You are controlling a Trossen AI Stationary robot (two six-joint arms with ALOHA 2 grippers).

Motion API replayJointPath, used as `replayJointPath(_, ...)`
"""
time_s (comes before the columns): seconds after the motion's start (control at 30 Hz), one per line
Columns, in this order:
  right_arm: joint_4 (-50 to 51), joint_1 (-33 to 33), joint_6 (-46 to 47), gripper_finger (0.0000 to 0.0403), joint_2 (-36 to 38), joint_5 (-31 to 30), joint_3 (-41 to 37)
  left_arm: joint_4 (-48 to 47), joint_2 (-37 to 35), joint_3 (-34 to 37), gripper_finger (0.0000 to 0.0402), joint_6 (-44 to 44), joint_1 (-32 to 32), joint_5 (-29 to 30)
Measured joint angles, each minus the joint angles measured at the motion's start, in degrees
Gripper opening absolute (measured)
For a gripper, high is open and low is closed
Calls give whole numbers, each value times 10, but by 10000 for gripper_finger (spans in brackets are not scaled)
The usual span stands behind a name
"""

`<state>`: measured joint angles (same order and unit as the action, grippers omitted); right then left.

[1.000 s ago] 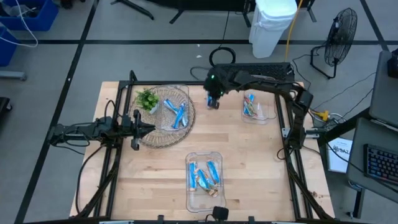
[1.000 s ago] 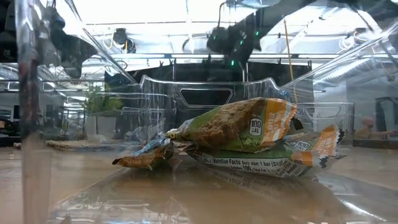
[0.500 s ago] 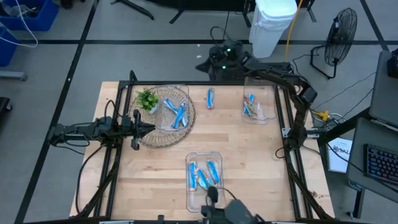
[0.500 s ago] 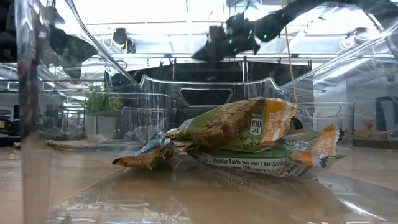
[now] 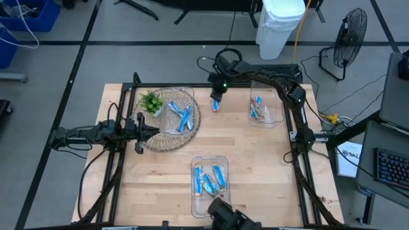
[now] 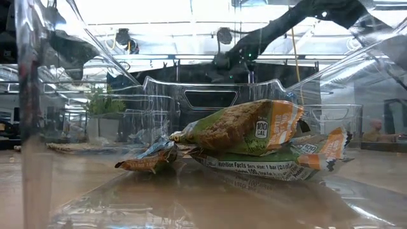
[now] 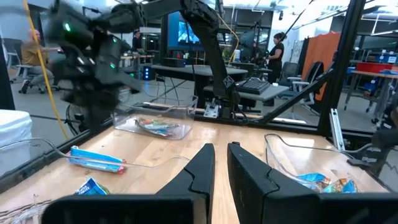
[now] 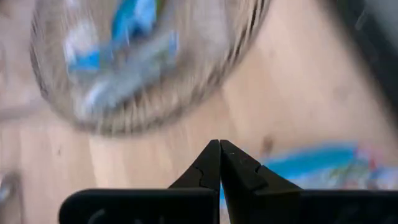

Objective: Pick and place Granola Bars by type
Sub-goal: Put the red granola bar into the top right transparent bin

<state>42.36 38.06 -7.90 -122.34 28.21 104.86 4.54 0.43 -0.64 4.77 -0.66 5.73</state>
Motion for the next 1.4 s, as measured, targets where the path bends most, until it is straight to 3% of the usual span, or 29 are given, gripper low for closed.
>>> replayJointPath(0.1, 64, 0, -28, 0, -14, -13, 0, 0, 0, 0, 49, 0, 0, 3)
replayJointPath(0.53, 92, -2, -66, 0, 31, -38, 0, 0, 0, 0, 49, 0, 0, 3)
replayJointPath(0.6, 113, -3, -84, 0, 47, -73, 0, 0, 0, 0, 49, 0, 0, 3)
replayJointPath(0.7, 136, 2, -114, 0, 63, -185, 0, 0, 0, 0, 49, 0, 0, 3)
replayJointPath(0.8, 106, 11, -129, 0, 66, -307, -10, 0, 0, 0, 49, 0, 0, 3)
replayJointPath(0.87, 74, 21, -137, 0, 62, -342, -27, 0, 0, 0, 49, 0, 0, 3)
replayJointPath(1.27, 30, 75, -149, 0, 44, -373, -121, 0, 0, 0, 49, 0, 0, 3)
replayJointPath(1.4, -28, 74, -153, 0, 44, -322, -155, 0, 0, 0, 49, 0, 0, 3)
